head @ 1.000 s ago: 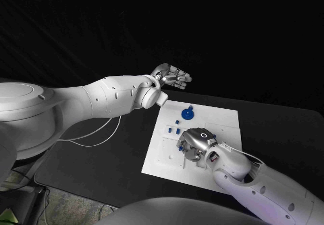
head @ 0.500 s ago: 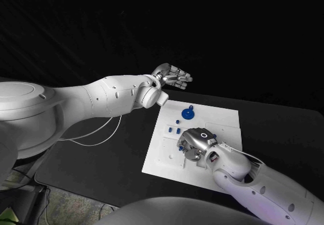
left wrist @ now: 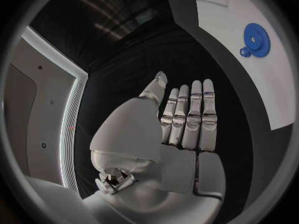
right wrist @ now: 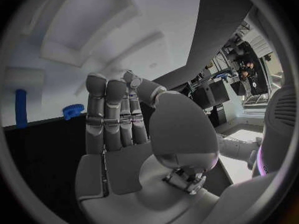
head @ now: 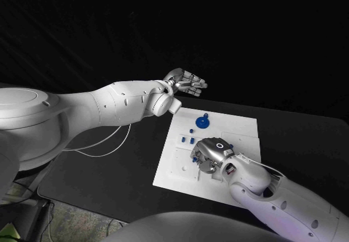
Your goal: Assemble the parts on the task board
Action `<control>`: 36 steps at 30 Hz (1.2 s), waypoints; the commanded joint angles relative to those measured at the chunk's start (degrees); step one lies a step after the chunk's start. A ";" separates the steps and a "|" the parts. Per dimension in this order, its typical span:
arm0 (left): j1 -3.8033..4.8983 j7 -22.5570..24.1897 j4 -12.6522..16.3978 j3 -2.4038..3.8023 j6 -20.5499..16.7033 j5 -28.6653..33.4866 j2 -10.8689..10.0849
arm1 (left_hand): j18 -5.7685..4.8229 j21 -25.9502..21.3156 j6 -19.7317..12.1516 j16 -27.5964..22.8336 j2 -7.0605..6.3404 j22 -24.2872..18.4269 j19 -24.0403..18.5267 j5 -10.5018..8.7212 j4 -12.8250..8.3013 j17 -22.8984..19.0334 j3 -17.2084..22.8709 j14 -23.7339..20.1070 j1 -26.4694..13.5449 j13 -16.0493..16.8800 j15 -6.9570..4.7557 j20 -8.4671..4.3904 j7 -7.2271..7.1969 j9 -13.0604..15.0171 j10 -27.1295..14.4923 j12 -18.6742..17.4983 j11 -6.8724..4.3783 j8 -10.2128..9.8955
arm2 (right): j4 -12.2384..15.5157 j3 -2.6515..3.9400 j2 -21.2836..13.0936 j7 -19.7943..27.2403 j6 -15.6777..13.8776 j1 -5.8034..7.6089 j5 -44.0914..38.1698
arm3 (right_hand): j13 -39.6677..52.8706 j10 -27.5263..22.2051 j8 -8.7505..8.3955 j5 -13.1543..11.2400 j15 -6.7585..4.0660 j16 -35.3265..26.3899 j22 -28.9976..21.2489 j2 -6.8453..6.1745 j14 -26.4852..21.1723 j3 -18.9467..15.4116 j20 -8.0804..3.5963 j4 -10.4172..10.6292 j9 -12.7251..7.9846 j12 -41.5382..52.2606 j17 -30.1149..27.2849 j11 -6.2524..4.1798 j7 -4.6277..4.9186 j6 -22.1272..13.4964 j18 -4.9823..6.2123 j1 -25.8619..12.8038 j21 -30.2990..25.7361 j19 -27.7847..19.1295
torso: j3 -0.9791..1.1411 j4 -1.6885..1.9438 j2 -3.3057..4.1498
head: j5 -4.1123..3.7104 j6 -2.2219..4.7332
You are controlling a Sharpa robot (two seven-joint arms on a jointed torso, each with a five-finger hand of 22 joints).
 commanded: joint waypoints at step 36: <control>0.04 -0.12 -0.05 0.06 1.11 0.24 0.27 | 0.43 0.15 -0.37 -0.21 0.41 -0.09 -0.19 -0.12 -0.01 0.04 -0.28 -0.41 0.08 -0.06 0.18 0.39 -0.03 -0.06 -0.50 -0.07 0.12 0.18 | -0.33 -0.03 0.14 -2.16 0.49 -0.06 -4.16 | -0.03 -0.34 0.21 0.11 -0.38 -0.32 1.85 0.10 0.29 0.48 -0.51 -0.13 0.07 0.22 0.43 0.05 0.08 0.52 0.97 -0.39 0.36 2.26 | -0.05 0.03 -0.01 | -0.14 -0.18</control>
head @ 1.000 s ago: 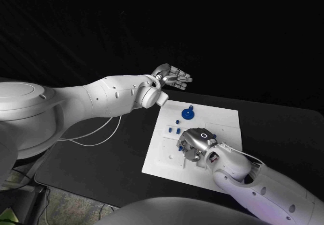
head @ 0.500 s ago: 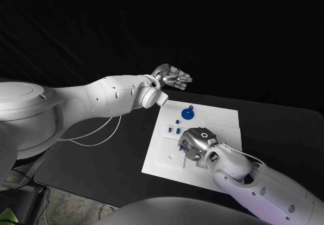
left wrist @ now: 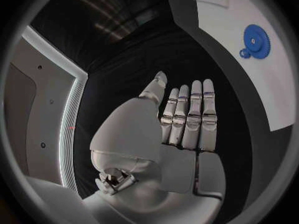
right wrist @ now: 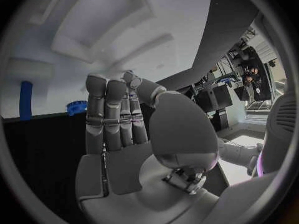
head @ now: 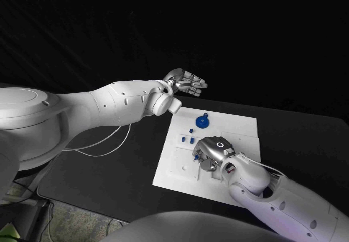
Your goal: Assemble the parts on the task board
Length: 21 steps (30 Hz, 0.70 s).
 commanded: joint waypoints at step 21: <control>0.05 -0.22 -0.27 0.05 0.95 0.23 0.37 | 0.46 0.07 -0.46 -0.20 0.48 -0.07 -0.23 -0.13 0.14 0.04 -0.58 -0.53 0.23 -0.06 0.22 0.45 -0.03 -0.06 -0.37 -0.06 -0.06 0.18 | 0.57 -0.12 -0.15 -0.07 0.12 -0.04 -0.56 | -0.02 -0.33 0.22 0.11 -0.18 -0.33 1.80 0.15 0.09 0.19 -0.51 0.11 0.07 0.23 0.08 0.05 -0.08 0.38 1.07 -0.37 0.08 2.26 | 0.02 0.00 0.01 | 0.10 -0.16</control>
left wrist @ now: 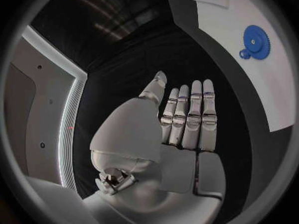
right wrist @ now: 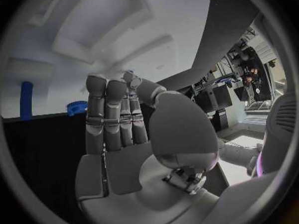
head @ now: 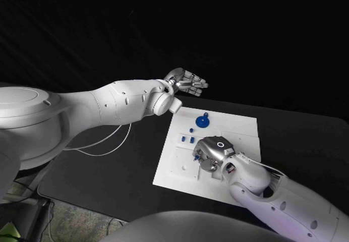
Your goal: Assemble the parts on the task board
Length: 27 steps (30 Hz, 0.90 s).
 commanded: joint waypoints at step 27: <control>0.05 -0.02 -0.16 0.06 0.89 0.18 0.33 | 0.49 0.02 -0.53 -0.20 0.48 -0.09 -0.04 -0.13 -0.02 0.04 -0.42 -0.44 0.37 -0.06 0.04 0.28 -0.02 -0.06 -0.45 -0.07 -0.04 0.19 | 0.21 -0.11 0.06 -0.43 1.26 -0.04 -0.24 | -0.02 -0.33 0.20 0.11 -0.19 -0.40 1.83 0.20 0.12 0.16 -0.51 0.05 0.03 0.23 0.22 0.05 -0.06 0.39 0.59 -0.42 0.30 2.28 | 0.01 0.01 0.01 | 0.22 -0.39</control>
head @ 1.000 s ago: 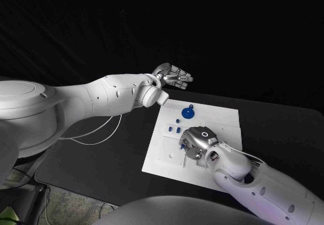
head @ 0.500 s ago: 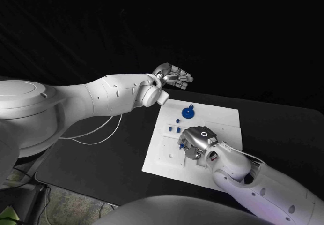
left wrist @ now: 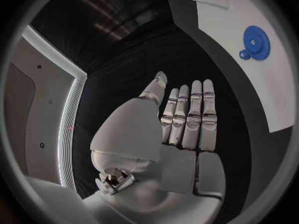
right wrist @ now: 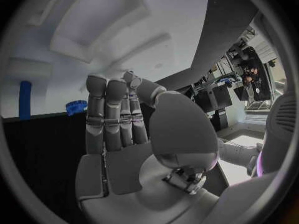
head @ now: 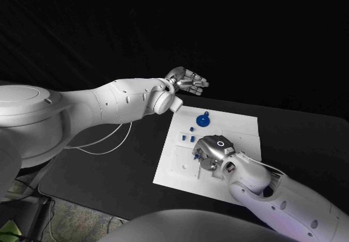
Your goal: Assemble the parts on the task board
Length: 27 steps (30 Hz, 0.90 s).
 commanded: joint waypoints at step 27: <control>0.04 -0.51 0.13 0.05 0.99 -0.04 0.23 | 0.55 0.03 -0.63 -0.21 0.23 -0.08 0.05 -0.13 0.15 0.04 -0.51 -0.49 0.14 -0.06 0.07 0.29 0.00 -0.06 -0.50 -0.06 -0.02 0.18 | -0.75 -0.51 0.74 -0.67 1.21 -0.06 -0.28 | -0.01 -0.38 0.26 0.11 -0.19 -0.25 1.92 0.29 0.14 0.14 -0.51 0.00 0.05 0.24 0.10 0.06 -0.02 0.37 0.63 -0.44 0.48 2.24 | 0.01 0.02 0.01 | 0.07 -0.12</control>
